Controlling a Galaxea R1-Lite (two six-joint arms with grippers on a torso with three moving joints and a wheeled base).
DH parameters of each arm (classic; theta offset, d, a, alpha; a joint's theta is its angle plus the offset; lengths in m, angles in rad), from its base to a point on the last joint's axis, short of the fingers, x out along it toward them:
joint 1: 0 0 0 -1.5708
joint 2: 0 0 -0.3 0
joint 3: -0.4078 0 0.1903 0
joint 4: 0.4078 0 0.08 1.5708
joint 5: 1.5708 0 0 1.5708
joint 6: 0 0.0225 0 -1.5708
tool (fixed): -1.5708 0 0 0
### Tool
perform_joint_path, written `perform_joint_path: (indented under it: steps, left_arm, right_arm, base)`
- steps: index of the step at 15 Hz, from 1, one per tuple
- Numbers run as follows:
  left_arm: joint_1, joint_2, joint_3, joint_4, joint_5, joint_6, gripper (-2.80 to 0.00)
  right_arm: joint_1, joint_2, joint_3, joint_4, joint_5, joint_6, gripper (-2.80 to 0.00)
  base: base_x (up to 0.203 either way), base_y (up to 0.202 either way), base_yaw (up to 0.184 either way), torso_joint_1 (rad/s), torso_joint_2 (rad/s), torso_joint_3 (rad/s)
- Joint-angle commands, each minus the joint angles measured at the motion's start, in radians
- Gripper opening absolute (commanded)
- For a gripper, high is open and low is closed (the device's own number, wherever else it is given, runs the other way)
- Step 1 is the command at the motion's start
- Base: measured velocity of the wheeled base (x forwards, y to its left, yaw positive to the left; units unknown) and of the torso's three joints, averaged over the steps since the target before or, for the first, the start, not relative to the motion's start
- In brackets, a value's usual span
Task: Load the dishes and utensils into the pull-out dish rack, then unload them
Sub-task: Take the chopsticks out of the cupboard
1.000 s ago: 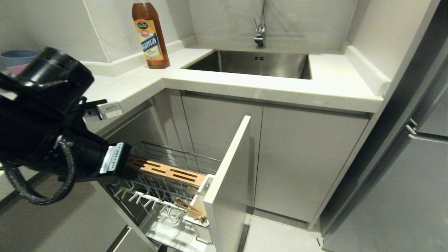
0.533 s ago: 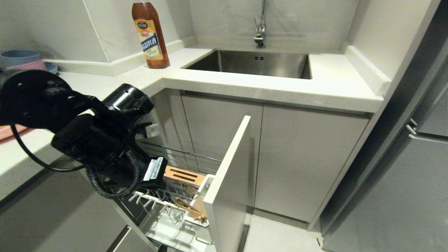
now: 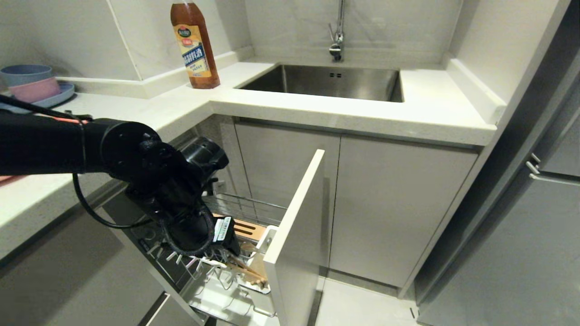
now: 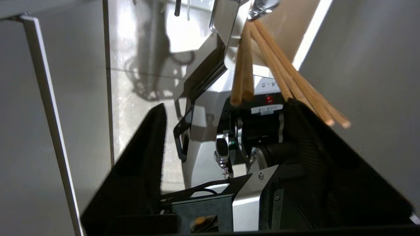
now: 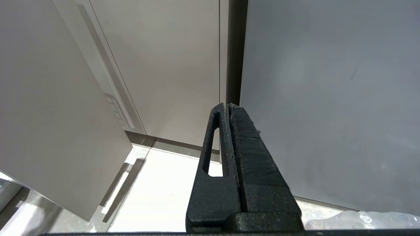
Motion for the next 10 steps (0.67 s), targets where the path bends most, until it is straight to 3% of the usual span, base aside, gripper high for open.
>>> perform_joint_path:
  steps: [1,8,10]
  left_arm:
    - [0.002,0.043,-0.002,0.006,0.0,-0.003,0.0]
    - [0.016,0.128,-0.026,0.005,-0.004,-0.007,0.0]
    - [0.013,0.142,-0.032,0.0,-0.006,-0.045,0.0]
  right_arm:
    - [0.001,0.0,0.002,0.0,0.0,0.0,-2.8]
    - [0.001,0.0,0.003,0.0,0.0,0.0,-2.8]
    - [0.0,0.001,0.002,0.0,0.0,0.0,-2.8]
  base:
    - [0.0,0.0,0.0,0.0,0.0,0.0]
    - [0.0,0.0,0.0,0.0,0.0,0.0]
    - [0.0,0.0,0.0,0.0,0.0,0.0]
